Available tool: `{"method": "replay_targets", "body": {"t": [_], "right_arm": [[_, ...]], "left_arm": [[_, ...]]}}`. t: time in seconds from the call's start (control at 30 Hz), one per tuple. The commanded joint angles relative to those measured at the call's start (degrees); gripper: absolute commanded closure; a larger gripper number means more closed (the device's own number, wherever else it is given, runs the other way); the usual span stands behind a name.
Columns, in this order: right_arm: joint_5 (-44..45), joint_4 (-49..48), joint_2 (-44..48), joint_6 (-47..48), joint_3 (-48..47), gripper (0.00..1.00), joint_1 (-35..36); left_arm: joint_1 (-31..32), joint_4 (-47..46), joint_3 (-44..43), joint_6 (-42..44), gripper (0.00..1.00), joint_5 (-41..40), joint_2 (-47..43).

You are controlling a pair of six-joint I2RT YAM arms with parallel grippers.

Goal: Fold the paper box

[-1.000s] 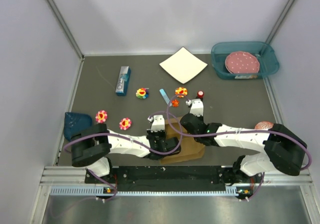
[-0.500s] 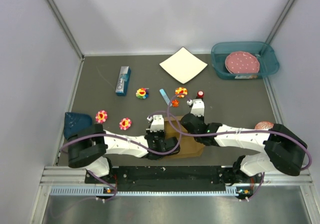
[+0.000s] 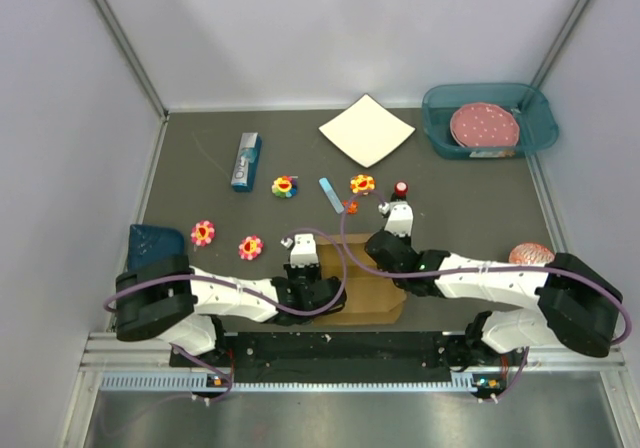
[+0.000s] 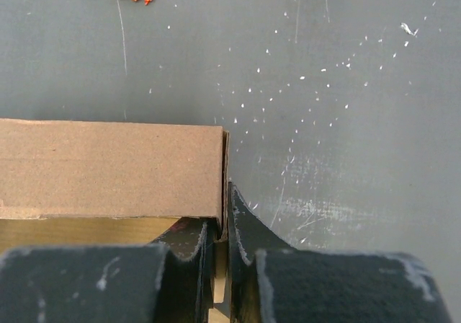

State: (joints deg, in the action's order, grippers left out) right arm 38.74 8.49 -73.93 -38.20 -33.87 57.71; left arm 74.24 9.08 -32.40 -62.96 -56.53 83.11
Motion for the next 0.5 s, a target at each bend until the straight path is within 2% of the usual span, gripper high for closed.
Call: {"method": "replay_targets", "body": {"t": [0.0,0.03,0.07,0.13,0.47], "right_arm": [[1.1,0.1,1.4,-1.4,1.3,1.00,0.9],[1.1,0.1,1.5,-1.5,1.3,1.00,1.2],[1.3,0.1,1.7,-1.6,1.5,1.00,1.4],[1.5,0.1,1.8,-1.8,1.7,1.00,1.8],[2.5,0.6,2.0,-2.4,2.1,1.00,2.7]], "left_arm": [[-0.4,-3.3,1.4,1.6,0.81,-1.4,-1.0],[-0.4,-4.3,1.5,2.3,0.85,-1.3,-0.9],[-0.4,-4.9,1.5,2.6,0.94,-1.3,-0.9],[-0.4,-5.2,1.5,2.9,1.00,-1.2,-0.6],[-0.3,-6.9,2.9,3.5,0.99,-1.1,-2.9]]}}
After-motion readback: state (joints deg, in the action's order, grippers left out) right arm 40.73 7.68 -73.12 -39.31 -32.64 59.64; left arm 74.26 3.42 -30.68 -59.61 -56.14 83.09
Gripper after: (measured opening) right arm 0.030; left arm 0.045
